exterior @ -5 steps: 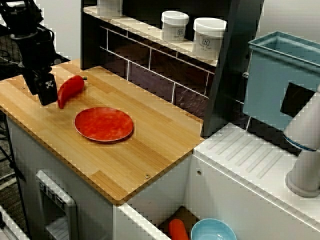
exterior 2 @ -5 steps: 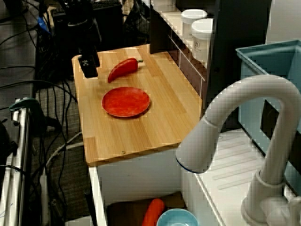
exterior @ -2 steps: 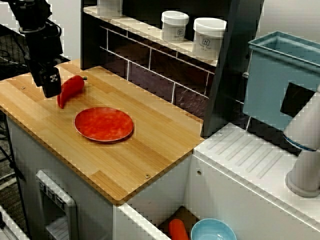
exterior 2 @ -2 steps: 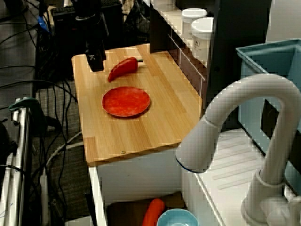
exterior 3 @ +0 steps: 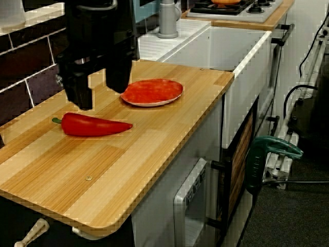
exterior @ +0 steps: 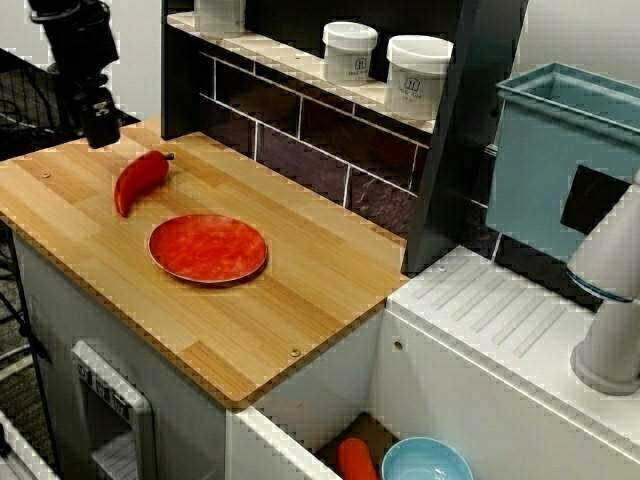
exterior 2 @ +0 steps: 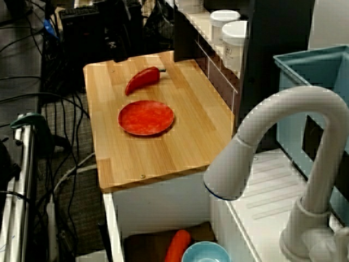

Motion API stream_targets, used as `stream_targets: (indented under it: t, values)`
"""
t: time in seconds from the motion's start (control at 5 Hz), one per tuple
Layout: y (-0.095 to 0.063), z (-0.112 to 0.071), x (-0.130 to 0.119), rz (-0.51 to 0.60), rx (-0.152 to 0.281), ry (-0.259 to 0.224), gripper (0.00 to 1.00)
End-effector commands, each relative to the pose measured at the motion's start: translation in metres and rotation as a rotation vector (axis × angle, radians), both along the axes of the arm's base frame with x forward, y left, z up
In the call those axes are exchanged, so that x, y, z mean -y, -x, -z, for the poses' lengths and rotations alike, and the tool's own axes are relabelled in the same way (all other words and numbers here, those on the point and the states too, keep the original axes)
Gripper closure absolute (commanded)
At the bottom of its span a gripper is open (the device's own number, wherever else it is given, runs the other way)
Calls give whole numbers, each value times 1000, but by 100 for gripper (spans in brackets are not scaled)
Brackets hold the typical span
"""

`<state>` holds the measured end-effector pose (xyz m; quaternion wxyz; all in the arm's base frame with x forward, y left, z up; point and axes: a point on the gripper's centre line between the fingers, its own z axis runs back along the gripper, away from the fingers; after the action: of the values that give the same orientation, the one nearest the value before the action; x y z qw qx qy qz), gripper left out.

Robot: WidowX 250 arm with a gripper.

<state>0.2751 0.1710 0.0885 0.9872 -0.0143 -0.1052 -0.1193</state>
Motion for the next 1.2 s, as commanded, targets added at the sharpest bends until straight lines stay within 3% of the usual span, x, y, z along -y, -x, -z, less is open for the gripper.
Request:
stream_targets:
  t: [0.0, 0.2, 0.4, 0.6, 1.0]
  values:
    - [-12, 4, -19, -319, 13, 23, 0]
    - [-18, 15, -18, -436, -25, 101, 0]
    - [-22, 23, -13, -470, -40, 117, 0]
    - [-25, 27, -8, -472, -51, 128, 0]
    - [-33, 49, 5, -489, -61, 98, 0]
